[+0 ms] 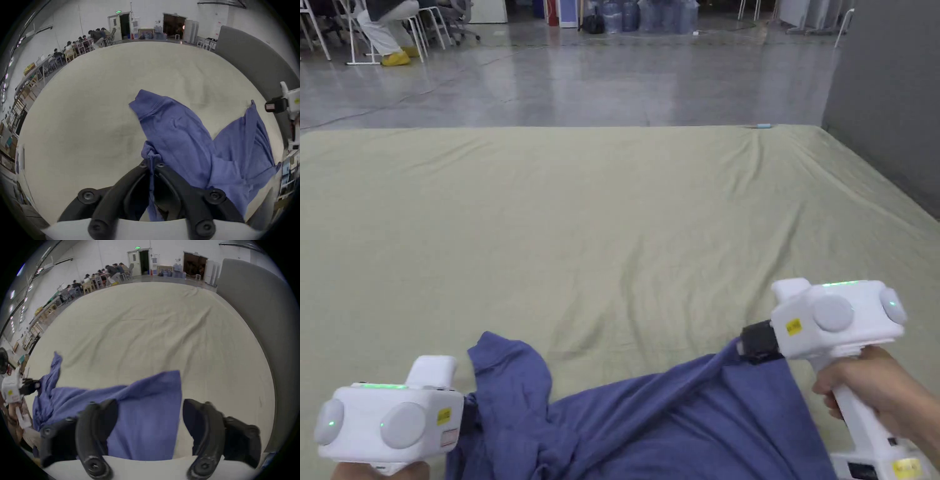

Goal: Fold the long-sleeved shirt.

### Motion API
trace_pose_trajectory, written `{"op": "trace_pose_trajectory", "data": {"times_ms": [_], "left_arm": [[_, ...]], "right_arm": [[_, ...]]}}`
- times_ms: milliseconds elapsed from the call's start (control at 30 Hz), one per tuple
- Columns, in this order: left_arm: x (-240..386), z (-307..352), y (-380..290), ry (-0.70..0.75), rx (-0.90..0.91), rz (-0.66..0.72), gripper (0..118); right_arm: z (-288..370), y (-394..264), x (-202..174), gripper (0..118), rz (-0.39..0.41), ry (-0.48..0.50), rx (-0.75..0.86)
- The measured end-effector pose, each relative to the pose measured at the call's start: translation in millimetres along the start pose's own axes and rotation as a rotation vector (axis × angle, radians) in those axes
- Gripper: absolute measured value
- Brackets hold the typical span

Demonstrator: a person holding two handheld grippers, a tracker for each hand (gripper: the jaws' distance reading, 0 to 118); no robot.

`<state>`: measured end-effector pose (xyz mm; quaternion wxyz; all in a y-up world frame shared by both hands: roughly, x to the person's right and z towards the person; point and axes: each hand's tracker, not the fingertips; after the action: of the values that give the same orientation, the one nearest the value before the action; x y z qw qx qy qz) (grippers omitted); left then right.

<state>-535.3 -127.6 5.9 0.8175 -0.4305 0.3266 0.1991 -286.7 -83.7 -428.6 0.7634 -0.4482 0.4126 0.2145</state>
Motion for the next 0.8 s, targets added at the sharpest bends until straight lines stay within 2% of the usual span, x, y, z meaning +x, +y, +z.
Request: {"op": "trace_pose_trajectory", "data": {"times_ms": [100, 167, 200, 267, 300, 333, 367, 400, 433, 467, 500, 533, 567, 667, 800], "left_arm": [[-1, 0, 4, -0.016, -0.002, 0.025, 0], [-1, -1, 5, -0.009, -0.003, 0.017, 0], [-1, -1, 5, -0.009, -0.007, 0.015, 0], [-3, -4, 5, -0.013, -0.013, 0.018, 0], [-3, -4, 6, -0.015, -0.016, 0.019, 0], [-3, -4, 6, -0.014, -0.018, 0.019, 0], [0, -2, 6, -0.012, -0.02, 0.017, 0], [0, -3, 6, -0.011, -0.023, 0.016, 0], [0, -4, 6, -0.012, -0.027, 0.017, 0], [0, -5, 6, -0.011, -0.028, 0.019, 0], [-2, -8, 5, -0.01, -0.026, 0.021, 0], [-2, -7, 5, -0.008, -0.017, 0.027, 0], [-2, -4, 5, 0.001, 0.014, 0.043, 0], [0, 15, 9, -0.037, 0.078, 0.076, 0], [5, 63, 35, -0.096, 0.194, 0.07, 0]], "right_arm": [[-27, 20, 9, 84, -0.011, -0.074, -0.056], [-44, 26, 15, 83, -0.037, -0.077, -0.088], [-65, 31, 21, 80, -0.054, -0.074, -0.107], [-80, 31, 23, 58, -0.083, -0.062, -0.144], [-87, 30, 21, 57, -0.085, -0.059, -0.166], [-86, 23, 13, 56, -0.063, -0.043, -0.204], [-91, 19, 7, 56, -0.021, -0.072, -0.216], [-88, 18, 1, 56, 0.057, -0.11, -0.159], [-87, 17, -2, 54, 0.072, -0.117, -0.172], [-85, 16, -4, 49, 0.039, -0.114, -0.177], [-82, 18, -3, 30, 0.021, -0.112, -0.181], [-78, 19, -5, 0, 0.03, -0.123, -0.176], [-72, 20, -5, 0, 0.054, -0.176, -0.15], [-31, 16, 1, 0, -0.031, -0.102, -0.079], [21, 28, 15, 0, -0.083, -0.002, 0.036]]}}
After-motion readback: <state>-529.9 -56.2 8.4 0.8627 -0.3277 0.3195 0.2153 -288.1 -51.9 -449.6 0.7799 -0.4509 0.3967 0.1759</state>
